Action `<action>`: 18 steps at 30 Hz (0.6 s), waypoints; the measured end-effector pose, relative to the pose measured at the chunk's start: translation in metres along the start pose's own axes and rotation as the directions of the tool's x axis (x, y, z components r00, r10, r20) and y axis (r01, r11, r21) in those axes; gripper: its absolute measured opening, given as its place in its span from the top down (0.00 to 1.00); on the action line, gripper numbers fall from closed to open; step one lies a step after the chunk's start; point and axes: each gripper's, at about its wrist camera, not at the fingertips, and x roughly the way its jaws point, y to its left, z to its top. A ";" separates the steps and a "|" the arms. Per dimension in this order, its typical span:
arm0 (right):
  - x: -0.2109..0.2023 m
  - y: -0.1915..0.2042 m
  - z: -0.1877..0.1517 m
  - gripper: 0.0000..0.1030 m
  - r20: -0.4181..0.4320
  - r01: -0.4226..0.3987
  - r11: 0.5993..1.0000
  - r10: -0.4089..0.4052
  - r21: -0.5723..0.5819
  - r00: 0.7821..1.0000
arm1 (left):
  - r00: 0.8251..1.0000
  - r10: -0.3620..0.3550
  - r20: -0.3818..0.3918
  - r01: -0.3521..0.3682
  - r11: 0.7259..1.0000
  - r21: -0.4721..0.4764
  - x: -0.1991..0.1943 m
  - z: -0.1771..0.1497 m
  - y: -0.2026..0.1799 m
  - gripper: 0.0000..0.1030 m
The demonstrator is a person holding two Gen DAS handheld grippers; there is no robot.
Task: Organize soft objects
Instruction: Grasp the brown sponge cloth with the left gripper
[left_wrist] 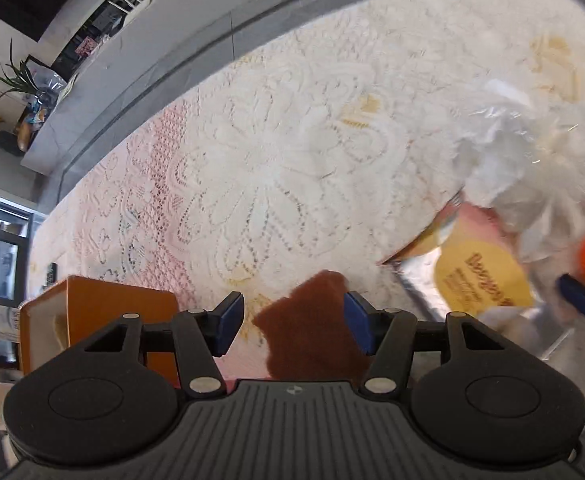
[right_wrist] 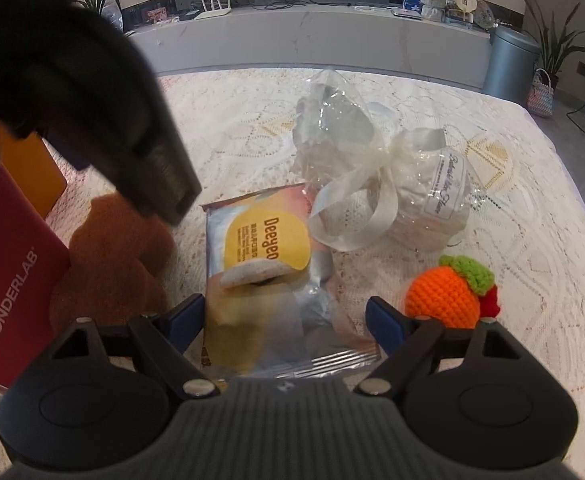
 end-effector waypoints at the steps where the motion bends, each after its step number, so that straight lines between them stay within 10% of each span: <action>1: 0.000 0.001 0.000 0.18 0.000 -0.001 1.000 0.001 0.001 1.000 | 0.999 -0.002 -0.033 0.003 1.000 0.011 0.006 0.003 0.000 0.31; 9: -0.001 0.000 0.001 0.18 -0.005 0.000 1.000 0.000 0.004 1.000 | 0.976 -0.164 -0.146 0.131 0.969 -0.212 0.025 0.020 0.025 0.28; 12: 0.001 -0.002 0.003 0.18 -0.007 0.002 1.000 -0.002 0.003 1.000 | 0.940 -0.273 -0.205 0.207 0.933 -0.294 0.040 0.021 0.036 0.26; 18: 0.002 -0.002 0.003 0.18 -0.008 0.003 1.000 -0.003 0.000 1.000 | 0.940 -0.271 -0.206 0.203 0.932 -0.299 0.046 0.019 0.032 0.24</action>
